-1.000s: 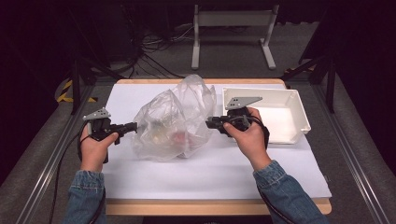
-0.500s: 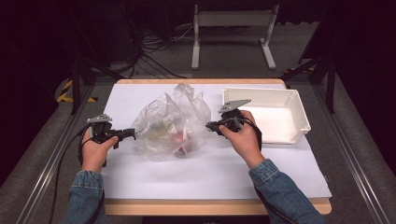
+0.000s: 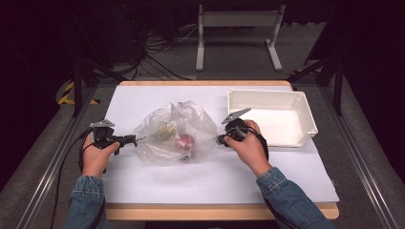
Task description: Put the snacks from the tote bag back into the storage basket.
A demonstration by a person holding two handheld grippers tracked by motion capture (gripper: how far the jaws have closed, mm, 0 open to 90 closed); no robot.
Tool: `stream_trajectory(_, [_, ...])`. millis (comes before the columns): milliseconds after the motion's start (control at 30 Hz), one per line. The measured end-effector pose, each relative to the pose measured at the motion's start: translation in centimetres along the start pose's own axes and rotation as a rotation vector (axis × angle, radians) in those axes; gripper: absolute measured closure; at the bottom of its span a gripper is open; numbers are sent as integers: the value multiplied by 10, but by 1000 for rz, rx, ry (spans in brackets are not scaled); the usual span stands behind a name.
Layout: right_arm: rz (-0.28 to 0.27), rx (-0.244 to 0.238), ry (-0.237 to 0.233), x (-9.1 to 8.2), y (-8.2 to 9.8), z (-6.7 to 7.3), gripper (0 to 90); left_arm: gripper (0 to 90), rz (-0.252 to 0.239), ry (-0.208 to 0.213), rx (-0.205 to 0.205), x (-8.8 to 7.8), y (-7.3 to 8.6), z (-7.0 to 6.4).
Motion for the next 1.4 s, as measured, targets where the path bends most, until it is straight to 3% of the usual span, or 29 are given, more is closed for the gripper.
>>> stream_trajectory(100, [-20, -3, -9, -3, -1, 1, 777, 893, -15, 3, 12, -3, -4, -2])
stream_trajectory(133, [-35, -2, -10, -6, -2, 2, 753, 877, -19, -5, 32, -6, -6, -2])
stream_trajectory(267, [-107, -5, -15, -22, -7, 6, 630, 793, -63, -8, 45, -19, -17, -9])
stream_trajectory(300, [-107, -5, -15, -22, -7, 6, 630, 768, -63, -8, 45, -19, -17, -9])
stream_trajectory(333, [-157, 1, -20, -31, -10, 7, 524, 737, -83, -15, 64, -27, -23, -13])
stream_trajectory(367, [-157, 1, -20, -31, -10, 7, 524, 704, -83, -15, 64, -27, -23, -13])
stream_trajectory(400, [-201, -2, -14, -40, -12, 8, 478, 651, -97, -22, 74, -32, -26, -16])
stream_trajectory(467, [-224, 2, -16, -46, -13, 9, 439, 557, -125, -35, 80, -39, -34, -22])
stream_trajectory(600, [-284, -2, -2, -60, -15, 10, 339, 432, -144, -54, 109, -48, -44, -30])
stream_trajectory(700, [-319, -6, 1, -71, -16, 12, 302, 389, -171, -52, 128, -57, -53, -43])
stream_trajectory(867, [-371, -18, 12, -87, -19, 15, 300, 350, -226, -62, 195, -71, -71, -67])
stream_trajectory(900, [-371, -18, 12, -87, -19, 15, 300, 349, -226, -62, 195, -71, -71, -67])
stream_trajectory(1100, [-417, -53, -53, -102, -25, 44, 425, 355, -286, -42, 256, -82, -86, -96])
stream_trajectory(1233, [-416, -91, -114, -96, -29, 68, 440, 355, -289, -6, 276, -83, -90, -112])
stream_trajectory(1400, [-406, -117, -155, -85, -32, 83, 437, 380, -286, 29, 291, -81, -93, -123])
Point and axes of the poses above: each handheld gripper's, and its own axes: x roughly forward along the jaws, y roughly out of its underside, z roughly to its left, the point moved 6 cm from there along x, roughly forward along the jaws, and after that the axes turned 9 degrees about x, right-handed, at the moved point
